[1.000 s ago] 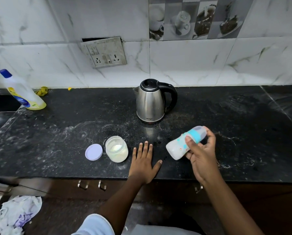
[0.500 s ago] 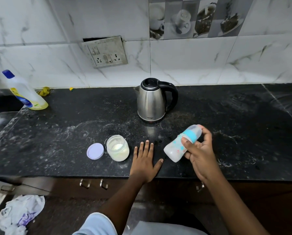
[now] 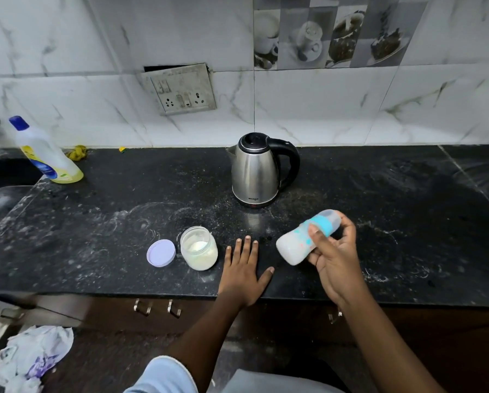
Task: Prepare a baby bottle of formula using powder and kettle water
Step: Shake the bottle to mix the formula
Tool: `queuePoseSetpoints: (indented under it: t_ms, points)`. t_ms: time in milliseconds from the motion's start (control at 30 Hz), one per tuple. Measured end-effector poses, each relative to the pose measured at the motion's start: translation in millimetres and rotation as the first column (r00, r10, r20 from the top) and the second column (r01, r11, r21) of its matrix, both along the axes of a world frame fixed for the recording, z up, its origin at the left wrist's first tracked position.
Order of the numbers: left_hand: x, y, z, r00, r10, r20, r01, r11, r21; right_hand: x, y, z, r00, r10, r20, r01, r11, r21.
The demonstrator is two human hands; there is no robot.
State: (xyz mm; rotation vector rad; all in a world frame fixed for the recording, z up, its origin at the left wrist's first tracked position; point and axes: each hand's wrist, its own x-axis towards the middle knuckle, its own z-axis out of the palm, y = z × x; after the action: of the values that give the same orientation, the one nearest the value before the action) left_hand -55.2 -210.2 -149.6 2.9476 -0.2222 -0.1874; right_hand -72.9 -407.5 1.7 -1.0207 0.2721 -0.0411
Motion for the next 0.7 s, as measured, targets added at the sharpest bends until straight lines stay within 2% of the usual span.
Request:
queuePoseSetpoints:
  t_ms: [67,133,200,267,300,533,600,700]
  points:
    - [-1,0,0,1.000,0.000,0.005,0.000,1.000,-0.007,2,-2,-1,0.997,-0.078,-0.008,0.079,0.995,0.060]
    - [-1,-1,-1,1.000,-0.001,0.002,0.001,1.000,-0.016,1,-5,0,0.999,-0.050,-0.015,0.050,0.998,0.037]
    - [0,0,-1,1.000,-0.011,-0.012,0.010,1.000,-0.008,-1,-7,-1,0.991,0.130,-0.019,-0.131,0.990,-0.053]
    - [1,2,-1,0.999,-0.034,-0.028,0.034,0.999,0.010,-5,-7,-4,0.947,0.319,-0.038,-0.321,0.936,-0.144]
    - [1,2,-1,0.999,-0.039,-0.029,0.039,0.999,0.014,-6,-6,-5,0.936,0.348,-0.042,-0.350,0.924,-0.154]
    - [0,-1,-1,1.000,0.000,-0.004,0.000,1.000,-0.012,6,-5,2,0.999,0.046,-0.010,-0.046,0.999,0.002]
    - [0,0,-1,1.000,-0.003,-0.004,0.003,1.000,-0.012,6,-8,3,0.998,0.065,-0.014,-0.065,0.998,-0.009]
    - [1,1,-1,1.000,-0.014,-0.020,0.014,1.000,0.000,0,-6,4,0.967,0.256,-0.011,-0.256,0.962,-0.100]
